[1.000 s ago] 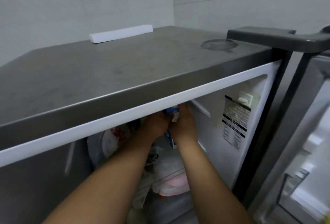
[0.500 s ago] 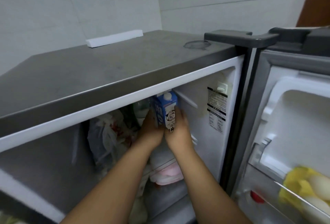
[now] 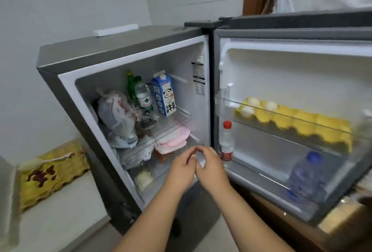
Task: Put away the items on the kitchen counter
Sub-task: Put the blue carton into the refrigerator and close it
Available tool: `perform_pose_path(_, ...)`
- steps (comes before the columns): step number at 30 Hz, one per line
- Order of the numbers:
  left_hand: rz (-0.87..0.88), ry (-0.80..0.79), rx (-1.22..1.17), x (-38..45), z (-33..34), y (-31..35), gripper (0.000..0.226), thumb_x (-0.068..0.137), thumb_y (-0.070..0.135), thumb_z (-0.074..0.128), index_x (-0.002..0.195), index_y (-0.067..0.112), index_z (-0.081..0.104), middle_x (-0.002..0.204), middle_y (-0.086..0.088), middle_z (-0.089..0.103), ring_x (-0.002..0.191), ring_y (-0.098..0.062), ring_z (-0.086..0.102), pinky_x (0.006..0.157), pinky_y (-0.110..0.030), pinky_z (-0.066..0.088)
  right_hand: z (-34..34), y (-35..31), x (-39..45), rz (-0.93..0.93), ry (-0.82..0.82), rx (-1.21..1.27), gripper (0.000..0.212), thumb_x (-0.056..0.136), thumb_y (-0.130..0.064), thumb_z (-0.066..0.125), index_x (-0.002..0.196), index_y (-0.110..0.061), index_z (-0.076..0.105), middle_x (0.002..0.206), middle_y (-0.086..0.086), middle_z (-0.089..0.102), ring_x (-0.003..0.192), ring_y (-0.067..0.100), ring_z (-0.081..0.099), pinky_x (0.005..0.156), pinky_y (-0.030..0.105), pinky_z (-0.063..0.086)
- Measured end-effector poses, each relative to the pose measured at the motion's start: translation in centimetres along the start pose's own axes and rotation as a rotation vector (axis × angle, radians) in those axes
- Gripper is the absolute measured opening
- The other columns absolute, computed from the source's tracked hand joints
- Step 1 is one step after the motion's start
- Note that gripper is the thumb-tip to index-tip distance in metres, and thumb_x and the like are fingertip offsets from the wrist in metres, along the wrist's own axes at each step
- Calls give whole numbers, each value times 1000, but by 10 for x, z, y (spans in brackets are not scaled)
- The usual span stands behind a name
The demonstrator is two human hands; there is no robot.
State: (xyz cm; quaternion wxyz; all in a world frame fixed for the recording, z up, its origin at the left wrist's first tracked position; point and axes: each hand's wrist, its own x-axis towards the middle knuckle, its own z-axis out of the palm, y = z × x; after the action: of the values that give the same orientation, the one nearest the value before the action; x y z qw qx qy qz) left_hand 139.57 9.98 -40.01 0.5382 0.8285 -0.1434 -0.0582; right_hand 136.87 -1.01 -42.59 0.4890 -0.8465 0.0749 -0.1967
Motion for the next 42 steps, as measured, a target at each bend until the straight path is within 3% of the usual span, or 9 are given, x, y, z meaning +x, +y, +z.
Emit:
perform_pose_path(4, -19, -52, -35, -52, 39, 24, 36, 104, 12, 45, 133, 20, 64, 130, 1, 66, 122, -11, 59, 106, -23, 40, -55, 0, -63, 34, -1, -104, 49, 86, -28, 57, 134, -22, 58, 133, -2, 59, 123, 16, 54, 109, 32, 43)
perform_pose_path(7, -3, -122, -43, -85, 71, 45, 36, 105, 15, 43, 134, 23, 63, 134, 1, 65, 125, -12, 58, 113, -30, 39, -99, 5, -98, 68, 8, -131, 49, 90, -25, 60, 139, -24, 55, 136, -5, 56, 125, 13, 53, 109, 27, 40)
perform_pose_path(19, 81, -282, -7, -142, 233, 118, 39, 105, 19, 45, 142, 25, 56, 138, 14, 57, 127, 2, 50, 99, -7, 32, -304, 93, -149, 286, 325, -123, 36, 95, -21, 61, 131, -21, 60, 130, -6, 60, 121, 11, 56, 99, 25, 42)
perform_pose_path(22, 40, -269, -21, -136, 269, 134, 38, 105, 22, 45, 141, 25, 56, 141, 10, 58, 128, -2, 51, 103, -14, 32, -347, 121, -133, 352, 355, -115, 47, 94, -23, 61, 141, -20, 52, 140, 1, 53, 129, 18, 52, 104, 31, 43)
perform_pose_path(26, -4, -254, -35, -128, 311, 154, 38, 106, 21, 43, 142, 26, 55, 141, 13, 56, 128, 0, 47, 103, -13, 30, -384, 144, -98, 376, 267, -121, 75, 95, -26, 61, 159, -19, 23, 161, 2, 29, 145, 21, 35, 113, 34, 31)
perform_pose_path(30, -57, -231, -37, -117, 329, 162, 38, 106, 24, 42, 143, 30, 54, 143, 15, 54, 132, 0, 46, 106, -15, 29, -403, 157, -56, 400, 211, 7, 88, 93, -29, 61, 161, -27, 5, 169, -2, 11, 153, 21, 20, 121, 38, 22)
perform_pose_path(34, -66, -149, -21, -109, 320, 165, 38, 106, 24, 44, 142, 29, 54, 142, 15, 56, 133, 0, 48, 109, -18, 32, -396, 161, -36, 363, 137, 131, 82, 90, -23, 60, 159, -31, 16, 164, 0, 27, 147, 23, 34, 119, 41, 31)
perform_pose_path(38, -85, -62, -42, -119, 301, 157, 37, 106, 20, 45, 141, 29, 55, 134, 21, 56, 126, 4, 49, 98, -9, 34, -377, 155, -57, 358, 193, 77, 84, 87, -27, 65, 157, -30, 19, 161, 0, 31, 145, 22, 37, 116, 42, 36)
perform_pose_path(42, -86, -47, -43, -144, 282, 140, 32, 104, 18, 48, 120, 39, 67, 118, 23, 69, 113, 8, 60, 92, -9, 44, -337, 133, -104, 227, 275, -33, 84, 87, -31, 70, 154, -26, 20, 154, -3, 34, 141, 14, 36, 110, 29, 35)
